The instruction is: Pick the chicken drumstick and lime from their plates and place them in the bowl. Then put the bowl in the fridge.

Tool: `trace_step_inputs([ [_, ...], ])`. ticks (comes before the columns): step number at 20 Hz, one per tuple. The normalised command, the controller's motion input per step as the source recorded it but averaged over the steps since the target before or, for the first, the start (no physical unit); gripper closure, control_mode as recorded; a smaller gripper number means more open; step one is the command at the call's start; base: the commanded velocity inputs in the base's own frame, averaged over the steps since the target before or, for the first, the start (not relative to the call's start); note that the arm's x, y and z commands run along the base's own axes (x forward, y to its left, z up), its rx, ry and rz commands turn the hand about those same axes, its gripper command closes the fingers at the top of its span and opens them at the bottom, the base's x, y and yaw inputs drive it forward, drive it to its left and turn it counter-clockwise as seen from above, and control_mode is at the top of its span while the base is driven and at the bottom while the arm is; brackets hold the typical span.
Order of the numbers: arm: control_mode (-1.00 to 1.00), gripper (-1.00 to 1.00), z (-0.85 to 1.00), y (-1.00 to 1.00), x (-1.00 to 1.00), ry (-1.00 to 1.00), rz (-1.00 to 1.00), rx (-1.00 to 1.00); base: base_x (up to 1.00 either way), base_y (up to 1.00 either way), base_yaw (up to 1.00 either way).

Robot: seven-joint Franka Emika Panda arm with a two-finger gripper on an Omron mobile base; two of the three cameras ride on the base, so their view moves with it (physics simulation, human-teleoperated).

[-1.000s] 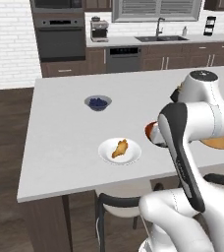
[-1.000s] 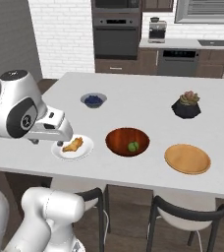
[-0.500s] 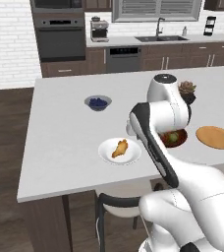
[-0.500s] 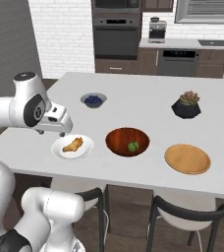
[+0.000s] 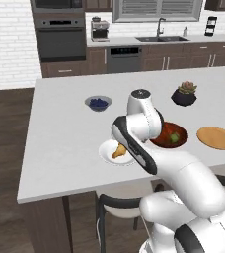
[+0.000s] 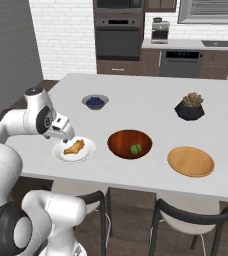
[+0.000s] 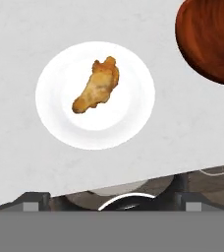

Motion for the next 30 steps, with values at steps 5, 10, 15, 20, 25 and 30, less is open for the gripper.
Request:
trace_step_inputs([
  [5, -1.0, -1.0, -0.34, -0.03, 0.58, 0.01, 0.0, 0.08, 0.0, 0.0, 0.0],
  [10, -1.0, -1.0, -0.26, 0.0, 0.63, 0.0, 0.0, 0.0, 0.0, 0.0, 0.0],
  [15, -1.0, -1.0, -0.42, 0.0, 0.6, 0.0, 0.0, 0.0, 0.0, 0.0, 0.0],
  [20, -1.0, -1.0, -0.5, 0.01, 0.37, 0.01, 0.0, 0.0, 0.0, 0.0, 0.0],
  [25, -1.0, -1.0, -0.3, -0.01, 0.02, 0.0, 0.0, 0.0, 0.0, 0.0, 0.0],
  [30, -1.0, -1.0, -0.31, 0.0, 0.23, 0.0, 0.0, 0.0, 0.0, 0.0, 0.0],
])
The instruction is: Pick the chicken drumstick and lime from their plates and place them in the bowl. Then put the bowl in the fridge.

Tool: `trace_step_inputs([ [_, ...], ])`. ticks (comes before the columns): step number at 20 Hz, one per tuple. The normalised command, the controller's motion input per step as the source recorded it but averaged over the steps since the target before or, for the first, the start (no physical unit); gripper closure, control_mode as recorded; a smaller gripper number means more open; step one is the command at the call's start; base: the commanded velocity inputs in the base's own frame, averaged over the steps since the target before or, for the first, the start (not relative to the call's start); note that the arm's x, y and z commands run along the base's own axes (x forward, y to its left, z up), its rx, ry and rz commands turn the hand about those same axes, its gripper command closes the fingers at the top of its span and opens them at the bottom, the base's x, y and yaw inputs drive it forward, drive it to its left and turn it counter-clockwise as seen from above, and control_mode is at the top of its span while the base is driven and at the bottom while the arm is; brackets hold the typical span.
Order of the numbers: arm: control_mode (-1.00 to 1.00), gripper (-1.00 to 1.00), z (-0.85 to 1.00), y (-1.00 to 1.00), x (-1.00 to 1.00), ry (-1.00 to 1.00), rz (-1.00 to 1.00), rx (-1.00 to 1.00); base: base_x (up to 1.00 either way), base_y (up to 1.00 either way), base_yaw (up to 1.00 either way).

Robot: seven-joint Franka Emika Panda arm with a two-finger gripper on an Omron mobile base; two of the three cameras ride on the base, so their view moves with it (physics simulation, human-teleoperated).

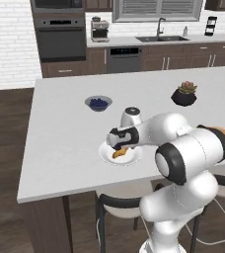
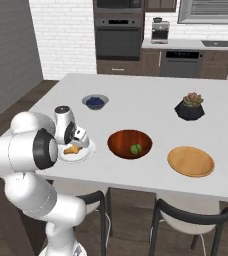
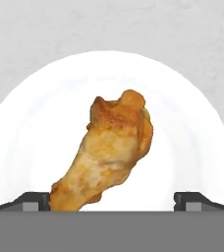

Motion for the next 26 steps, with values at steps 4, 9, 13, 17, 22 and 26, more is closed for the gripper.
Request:
trace_step_inputs([
  [4, -1.0, -1.0, -0.02, 0.06, 0.38, 0.0, -0.01, 0.0, 0.0, 0.0, 0.0],
  [9, -1.0, -1.0, -0.14, 0.01, 0.28, 0.0, 0.0, 0.0, 0.0, 0.0, 0.0],
  [13, -1.0, -1.0, -0.39, 0.0, 0.0, 0.0, 0.0, 0.0, 0.0, 0.0, 0.0],
  [17, -1.0, -1.0, -0.17, 0.0, 0.0, 0.0, 0.0, 0.0, 0.0, 0.0, 0.0],
  [22, -1.0, 1.0, -0.01, 0.0, 0.0, 0.0, 0.0, 0.0, 0.0, 0.0, 0.0],
  [26, -1.0, 1.0, 0.1, -0.19, 0.0, -0.02, 0.0, 0.04, 0.0, 0.0, 0.0],
])
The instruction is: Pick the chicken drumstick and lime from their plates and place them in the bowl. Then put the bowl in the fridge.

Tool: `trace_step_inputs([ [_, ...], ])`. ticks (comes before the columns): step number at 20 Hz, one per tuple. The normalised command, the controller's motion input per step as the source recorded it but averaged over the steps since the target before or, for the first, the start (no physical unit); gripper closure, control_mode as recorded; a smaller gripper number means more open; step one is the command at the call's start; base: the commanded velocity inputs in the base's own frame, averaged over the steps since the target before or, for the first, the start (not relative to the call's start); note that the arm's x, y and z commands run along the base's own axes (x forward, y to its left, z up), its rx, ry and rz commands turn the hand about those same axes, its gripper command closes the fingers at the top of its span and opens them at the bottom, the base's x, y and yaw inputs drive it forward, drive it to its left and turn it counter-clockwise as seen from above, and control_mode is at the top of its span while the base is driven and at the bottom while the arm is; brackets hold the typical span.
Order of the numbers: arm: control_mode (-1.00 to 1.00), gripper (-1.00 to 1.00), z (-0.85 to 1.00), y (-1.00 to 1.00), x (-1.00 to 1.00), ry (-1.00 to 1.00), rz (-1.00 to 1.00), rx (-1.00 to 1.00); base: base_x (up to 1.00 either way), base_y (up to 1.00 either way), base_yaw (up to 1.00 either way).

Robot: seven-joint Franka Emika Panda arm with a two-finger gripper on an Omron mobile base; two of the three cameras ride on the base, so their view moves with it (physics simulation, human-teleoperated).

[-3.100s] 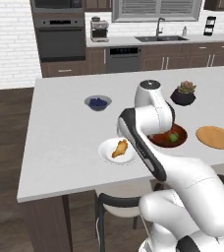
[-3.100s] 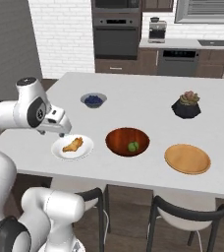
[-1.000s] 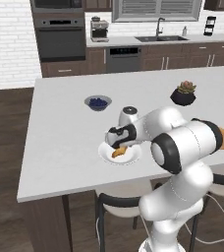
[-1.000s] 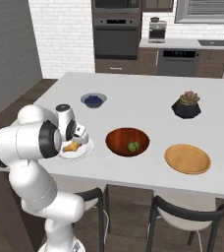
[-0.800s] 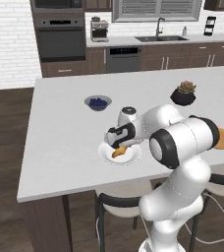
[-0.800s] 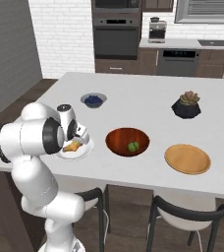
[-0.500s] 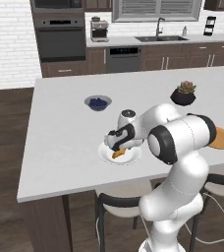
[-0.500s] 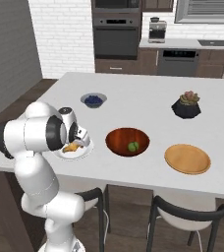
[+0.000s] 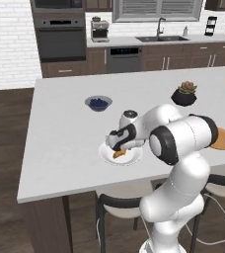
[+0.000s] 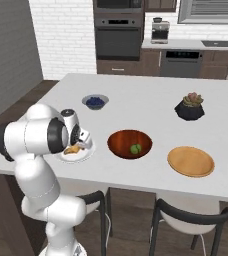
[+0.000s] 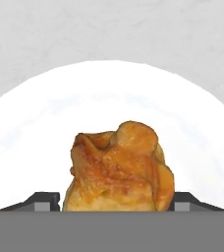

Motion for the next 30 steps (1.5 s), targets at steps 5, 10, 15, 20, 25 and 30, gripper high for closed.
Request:
trace_step_inputs([
  [5, -1.0, 1.0, 0.92, -0.48, -0.05, -0.01, 0.0, 0.04, 0.0, 0.0, 0.0],
  [10, -1.0, 1.0, 0.94, -0.77, -0.08, 0.02, -0.05, 0.03, 0.0, 0.0, 0.0],
  [15, -1.0, 1.0, 0.54, -0.97, 0.01, 0.11, -0.09, 0.0, 0.0, 0.0, 0.0],
  [20, -1.0, 1.0, 0.08, -0.98, 0.01, 0.1, -0.1, 0.0, 0.0, 0.0, 0.0],
  [25, -1.0, 1.0, -0.12, -0.67, 0.0, 0.03, -0.01, 0.0, 0.0, 0.0, 0.0],
  [30, -1.0, 1.0, -0.47, -0.28, 0.15, 0.0, -0.01, 0.0, 0.0, 0.0, 0.0],
])
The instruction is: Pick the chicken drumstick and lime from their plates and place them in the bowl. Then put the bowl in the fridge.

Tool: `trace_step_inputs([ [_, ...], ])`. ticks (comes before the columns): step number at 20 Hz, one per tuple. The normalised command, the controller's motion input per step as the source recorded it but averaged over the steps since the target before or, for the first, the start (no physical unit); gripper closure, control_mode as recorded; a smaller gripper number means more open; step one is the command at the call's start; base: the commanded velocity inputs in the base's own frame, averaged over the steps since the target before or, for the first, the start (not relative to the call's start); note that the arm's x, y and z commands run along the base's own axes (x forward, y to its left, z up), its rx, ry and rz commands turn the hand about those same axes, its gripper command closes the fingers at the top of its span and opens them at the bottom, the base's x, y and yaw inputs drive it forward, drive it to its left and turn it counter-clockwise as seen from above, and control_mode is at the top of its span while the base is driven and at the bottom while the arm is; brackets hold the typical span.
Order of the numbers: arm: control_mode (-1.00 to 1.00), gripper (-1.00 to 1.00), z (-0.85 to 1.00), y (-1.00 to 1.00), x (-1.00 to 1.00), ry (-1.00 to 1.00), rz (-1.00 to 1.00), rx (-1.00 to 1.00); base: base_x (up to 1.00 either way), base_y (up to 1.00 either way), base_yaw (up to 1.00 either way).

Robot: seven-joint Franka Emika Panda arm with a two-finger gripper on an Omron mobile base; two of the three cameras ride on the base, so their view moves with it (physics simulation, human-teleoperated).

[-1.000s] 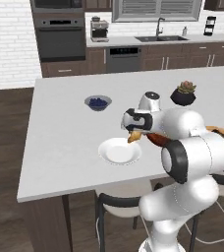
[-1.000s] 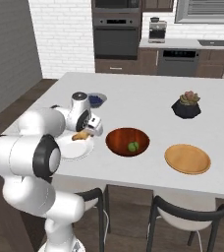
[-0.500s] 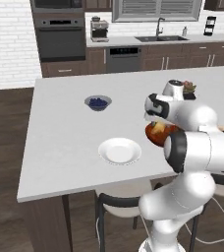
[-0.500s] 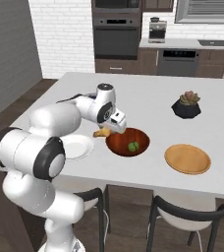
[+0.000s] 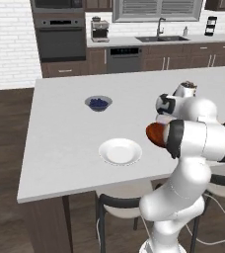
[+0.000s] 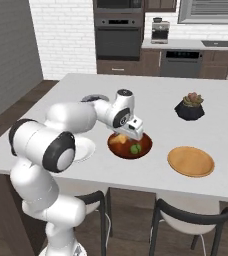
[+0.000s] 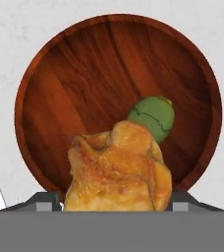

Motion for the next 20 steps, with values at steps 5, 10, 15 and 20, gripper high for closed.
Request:
trace_step_inputs([
  [5, -1.0, 1.0, -0.36, -0.01, 0.32, 0.0, -0.01, 0.0, 0.0, 0.0, 0.0],
  [10, -1.0, 1.0, -0.12, -0.12, 0.32, 0.0, -0.01, 0.0, 0.0, 0.0, 0.0],
  [15, -1.0, 1.0, -0.27, -0.25, 0.04, 0.0, 0.0, 0.0, 0.0, 0.0, 0.0],
  [20, -1.0, 1.0, -0.2, 0.0, 0.05, 0.0, -0.01, 0.0, 0.0, 0.0, 0.0],
])
